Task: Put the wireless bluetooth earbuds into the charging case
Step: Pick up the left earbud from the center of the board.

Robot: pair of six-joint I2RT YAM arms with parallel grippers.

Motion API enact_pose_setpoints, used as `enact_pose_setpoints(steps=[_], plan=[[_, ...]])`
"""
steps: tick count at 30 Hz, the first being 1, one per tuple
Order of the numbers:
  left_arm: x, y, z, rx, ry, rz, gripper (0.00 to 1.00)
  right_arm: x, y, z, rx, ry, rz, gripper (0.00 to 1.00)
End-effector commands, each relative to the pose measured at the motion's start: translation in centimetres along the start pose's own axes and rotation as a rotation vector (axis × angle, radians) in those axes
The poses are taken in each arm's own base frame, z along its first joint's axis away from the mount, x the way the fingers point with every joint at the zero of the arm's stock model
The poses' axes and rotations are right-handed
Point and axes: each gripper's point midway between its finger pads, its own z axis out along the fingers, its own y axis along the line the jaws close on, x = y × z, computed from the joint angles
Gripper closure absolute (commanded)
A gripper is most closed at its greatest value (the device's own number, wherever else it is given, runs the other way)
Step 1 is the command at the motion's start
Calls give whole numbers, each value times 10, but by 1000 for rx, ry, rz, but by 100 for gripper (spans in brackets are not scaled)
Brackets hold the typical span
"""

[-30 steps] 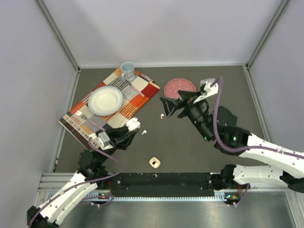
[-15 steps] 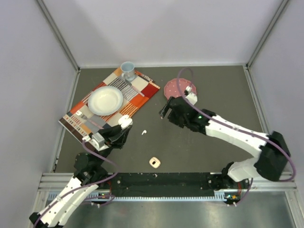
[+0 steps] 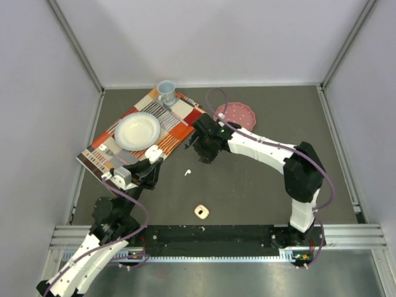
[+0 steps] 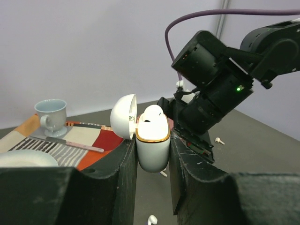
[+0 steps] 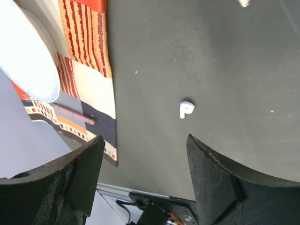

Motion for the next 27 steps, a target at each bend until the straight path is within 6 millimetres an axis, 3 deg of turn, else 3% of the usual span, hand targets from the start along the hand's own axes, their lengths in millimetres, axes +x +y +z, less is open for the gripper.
enact_pose_setpoints(steps=[1,9,27], plan=[[-35,3,-4,-22,-67,7,100,17,5,6,70,86,46,29],[-36,2,-5,-16,-68,8,100,30,-20,25,218,108,106,35],[-31,7,-5,-41,-62,0,100,52,-28,53,328,194,105,45]])
